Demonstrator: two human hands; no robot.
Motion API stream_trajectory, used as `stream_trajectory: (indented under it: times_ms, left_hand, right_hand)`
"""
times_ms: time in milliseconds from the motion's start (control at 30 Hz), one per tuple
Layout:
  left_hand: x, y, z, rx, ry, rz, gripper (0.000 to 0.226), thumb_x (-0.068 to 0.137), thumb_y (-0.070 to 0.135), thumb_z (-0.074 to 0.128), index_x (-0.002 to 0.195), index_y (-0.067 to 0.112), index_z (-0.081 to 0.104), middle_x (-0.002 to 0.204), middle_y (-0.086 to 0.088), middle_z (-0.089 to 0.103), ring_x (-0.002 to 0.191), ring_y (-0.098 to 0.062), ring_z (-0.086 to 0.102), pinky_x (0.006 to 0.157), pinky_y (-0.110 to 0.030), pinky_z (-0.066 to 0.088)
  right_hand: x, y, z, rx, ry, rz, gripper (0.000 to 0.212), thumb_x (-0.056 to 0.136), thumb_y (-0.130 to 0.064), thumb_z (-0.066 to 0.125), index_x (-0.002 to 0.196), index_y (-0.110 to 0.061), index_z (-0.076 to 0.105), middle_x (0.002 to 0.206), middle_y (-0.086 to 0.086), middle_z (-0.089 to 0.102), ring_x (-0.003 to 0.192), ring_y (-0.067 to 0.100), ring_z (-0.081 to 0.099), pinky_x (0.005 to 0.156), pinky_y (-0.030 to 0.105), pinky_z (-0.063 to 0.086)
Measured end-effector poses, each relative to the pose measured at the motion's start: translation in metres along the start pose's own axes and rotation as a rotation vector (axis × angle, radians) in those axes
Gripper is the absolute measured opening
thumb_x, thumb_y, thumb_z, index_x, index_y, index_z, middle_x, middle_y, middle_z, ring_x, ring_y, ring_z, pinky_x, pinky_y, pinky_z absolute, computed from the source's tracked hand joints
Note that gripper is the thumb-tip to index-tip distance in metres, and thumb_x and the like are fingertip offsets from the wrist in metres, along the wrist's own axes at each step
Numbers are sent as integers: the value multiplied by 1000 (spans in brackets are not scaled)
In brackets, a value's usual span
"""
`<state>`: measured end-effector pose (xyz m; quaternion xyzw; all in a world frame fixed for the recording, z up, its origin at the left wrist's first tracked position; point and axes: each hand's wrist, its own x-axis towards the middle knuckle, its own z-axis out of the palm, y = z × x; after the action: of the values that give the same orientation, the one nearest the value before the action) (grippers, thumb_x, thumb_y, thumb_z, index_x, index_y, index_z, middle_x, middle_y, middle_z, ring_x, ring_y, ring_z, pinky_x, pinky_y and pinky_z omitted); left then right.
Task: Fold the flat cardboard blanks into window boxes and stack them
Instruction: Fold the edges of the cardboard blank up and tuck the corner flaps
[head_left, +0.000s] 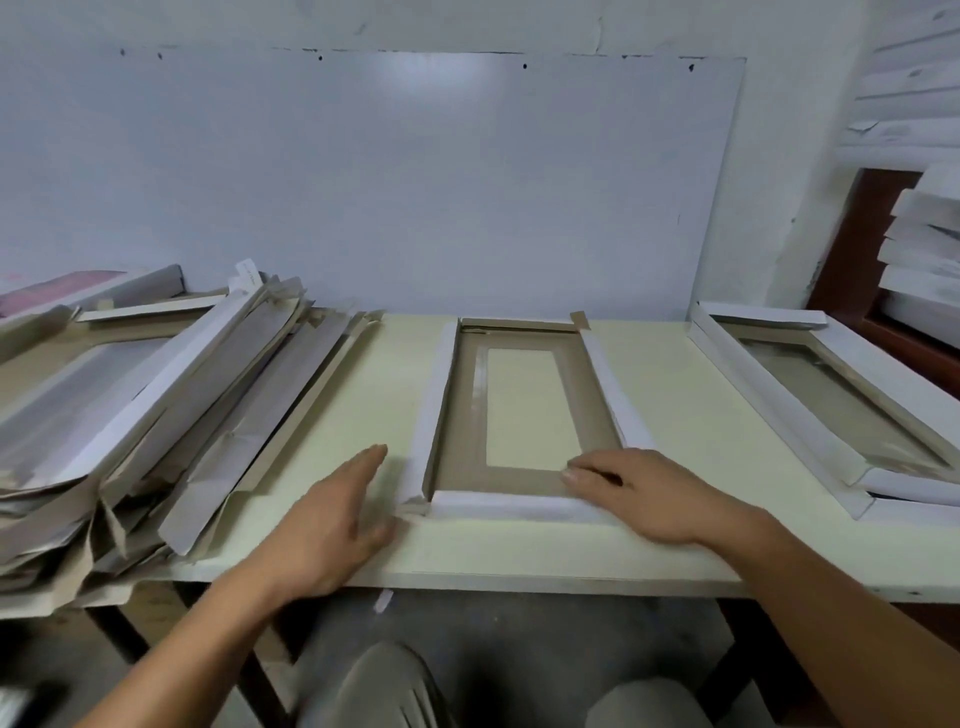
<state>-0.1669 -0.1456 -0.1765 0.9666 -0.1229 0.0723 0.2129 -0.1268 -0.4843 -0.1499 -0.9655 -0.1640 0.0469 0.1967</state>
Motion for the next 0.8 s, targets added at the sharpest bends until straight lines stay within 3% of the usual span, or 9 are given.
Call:
stream_trajectory:
  times_ms: [100, 167, 233, 300, 433, 567, 700, 800]
  left_hand:
    - [4, -9, -4, -57, -109, 109, 60, 96, 21, 60, 150, 20, 36, 158, 10, 24, 145, -5, 25, 115, -14, 19]
    - [8, -9, -1, -65, -146, 203, 55, 94, 9, 59, 146, 19, 44, 156, 11, 26, 145, -2, 25, 115, -13, 21]
    - [13, -10, 3, -49, -138, 250, 59, 90, -2, 55, 145, 20, 47, 155, 13, 28, 142, 0, 28, 114, -11, 20]
    - [19, -14, 6, -53, -116, 280, 56, 89, -6, 50, 139, 20, 55, 152, 14, 35, 139, 1, 35, 111, -8, 23]
    - [27, -24, 7, -152, -122, 293, 36, 93, 2, 60, 122, 21, 70, 141, 11, 53, 128, 2, 50, 107, -15, 37]
    - [29, -32, 3, -396, -202, 201, 36, 92, -5, 59, 108, 22, 75, 134, 11, 59, 126, 2, 52, 107, -23, 42]
    - [29, -23, 0, -421, -208, 187, 15, 97, 23, 61, 95, 22, 76, 125, 21, 64, 120, 2, 56, 97, -14, 44]
    - [30, -9, 2, -326, -157, 188, 24, 100, 28, 55, 84, 14, 67, 113, 17, 68, 100, -11, 64, 89, -29, 50]
  right_hand:
    - [12, -24, 2, -222, -173, -49, 70, 76, -89, 30, 110, -35, 58, 99, -14, 60, 97, 13, 57, 92, 39, 39]
    - [14, -39, 9, -298, -213, -112, 51, 78, -79, 48, 107, -38, 56, 96, -15, 60, 90, 11, 56, 84, 36, 43]
    - [11, -50, 22, -248, -226, -185, 49, 82, -68, 57, 120, -37, 55, 109, -12, 60, 97, 14, 56, 87, 37, 47]
    - [5, -56, 37, -244, -174, -270, 52, 89, -62, 55, 134, -36, 49, 120, -7, 58, 108, 16, 53, 94, 38, 45]
    - [-9, -57, 56, -202, 33, -374, 45, 98, -49, 47, 142, -37, 46, 115, -5, 54, 108, 17, 49, 89, 34, 41]
    - [-24, -55, 65, -223, 168, -486, 34, 96, -27, 54, 129, -30, 60, 104, -5, 59, 97, 19, 54, 79, 35, 48]
    - [-39, -60, 79, -292, 319, -546, 28, 88, -39, 56, 113, -29, 64, 96, -10, 59, 85, 15, 57, 68, 30, 50]
    - [-46, -65, 81, -292, 307, -504, 33, 91, -46, 51, 115, -28, 64, 98, -9, 59, 87, 16, 57, 71, 32, 52]
